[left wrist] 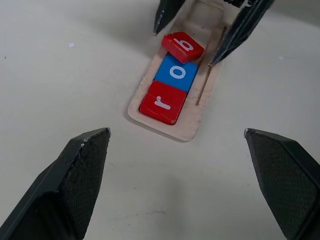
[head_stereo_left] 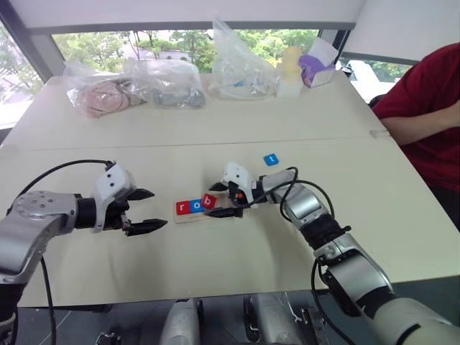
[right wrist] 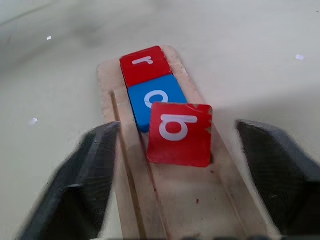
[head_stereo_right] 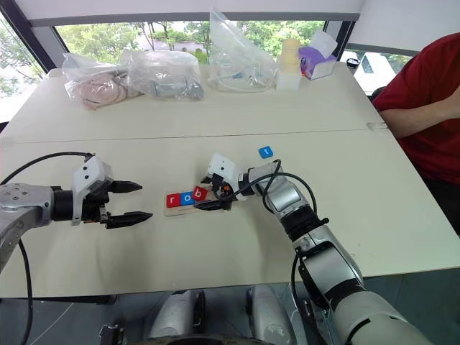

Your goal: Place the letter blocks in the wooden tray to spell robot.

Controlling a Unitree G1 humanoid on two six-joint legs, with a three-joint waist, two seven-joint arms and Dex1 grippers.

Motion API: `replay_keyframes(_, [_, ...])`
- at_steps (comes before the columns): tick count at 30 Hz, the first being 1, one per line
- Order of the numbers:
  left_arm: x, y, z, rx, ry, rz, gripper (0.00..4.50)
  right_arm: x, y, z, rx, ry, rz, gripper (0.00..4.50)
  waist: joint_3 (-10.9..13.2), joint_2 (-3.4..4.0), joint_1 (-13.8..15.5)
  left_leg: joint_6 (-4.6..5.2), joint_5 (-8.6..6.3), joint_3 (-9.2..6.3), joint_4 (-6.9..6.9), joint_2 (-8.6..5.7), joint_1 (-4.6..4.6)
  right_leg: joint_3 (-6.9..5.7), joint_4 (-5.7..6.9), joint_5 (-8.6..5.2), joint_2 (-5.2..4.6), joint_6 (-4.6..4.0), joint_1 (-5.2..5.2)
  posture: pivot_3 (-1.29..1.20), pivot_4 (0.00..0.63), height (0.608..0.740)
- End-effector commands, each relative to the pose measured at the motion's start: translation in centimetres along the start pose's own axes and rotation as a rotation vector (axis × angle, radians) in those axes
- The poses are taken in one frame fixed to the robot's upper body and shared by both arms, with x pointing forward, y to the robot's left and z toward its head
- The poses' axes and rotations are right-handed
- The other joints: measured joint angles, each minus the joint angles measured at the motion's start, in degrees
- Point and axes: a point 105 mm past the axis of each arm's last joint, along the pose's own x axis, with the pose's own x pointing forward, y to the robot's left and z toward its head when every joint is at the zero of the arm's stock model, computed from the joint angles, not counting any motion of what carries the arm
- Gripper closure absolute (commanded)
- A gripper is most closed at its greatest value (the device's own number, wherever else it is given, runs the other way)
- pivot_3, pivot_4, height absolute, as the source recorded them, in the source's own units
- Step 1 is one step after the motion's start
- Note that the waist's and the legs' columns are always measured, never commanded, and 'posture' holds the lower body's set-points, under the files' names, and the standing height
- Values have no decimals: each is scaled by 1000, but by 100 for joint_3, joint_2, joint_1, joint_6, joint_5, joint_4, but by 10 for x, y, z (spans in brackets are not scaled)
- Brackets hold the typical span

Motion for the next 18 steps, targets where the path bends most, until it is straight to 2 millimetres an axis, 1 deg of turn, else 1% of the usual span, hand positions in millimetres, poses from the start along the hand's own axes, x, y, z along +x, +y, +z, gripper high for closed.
replay_keyframes(1, [-3, 2, 4, 34, -3, 16, 0, -1, -1, 11, -26, -30, -5, 2706, 0, 0, 2, 0, 0, 0, 0, 0, 0, 0, 0, 0, 0, 0, 0, 0, 150, 738])
replay_keyframes(2, [-3, 2, 4, 35, -2, 16, 0, -1, -1, 12, -27, -32, -6, 3243, 0, 0, 2, 0, 0, 0, 0, 0, 0, 0, 0, 0, 0, 0, 0, 0, 150, 738])
replay_keyframes(3, [-2, 2, 4, 36, -1, 17, 0, -2, -2, 14, -31, -36, -8, 3366, 0, 0, 2, 0, 0, 0, 0, 0, 0, 0, 0, 0, 0, 0, 0, 0, 150, 738])
replay_keyframes(7, [-2, 3, 4, 37, 0, 19, 0, -7, -5, 16, -44, -41, -25, 3366, 0, 0, 2, 0, 0, 0, 0, 0, 0, 0, 0, 0, 0, 0, 0, 0, 150, 738])
replay_keyframes(13, [-2, 3, 3, 37, 2, 19, 0, -22, -8, 24, -99, -33, -25, 3366, 0, 0, 6, 0, 0, 0, 0, 0, 0, 0, 0, 0, 0, 0, 0, 0, 150, 738])
replay_keyframes(18, [0, 2, 2, 36, 1, 15, 0, -23, -3, 20, -138, 20, -8, 3366, 0, 0, -8, 0, 0, 0, 0, 0, 0, 0, 0, 0, 0, 0, 0, 0, 150, 738])
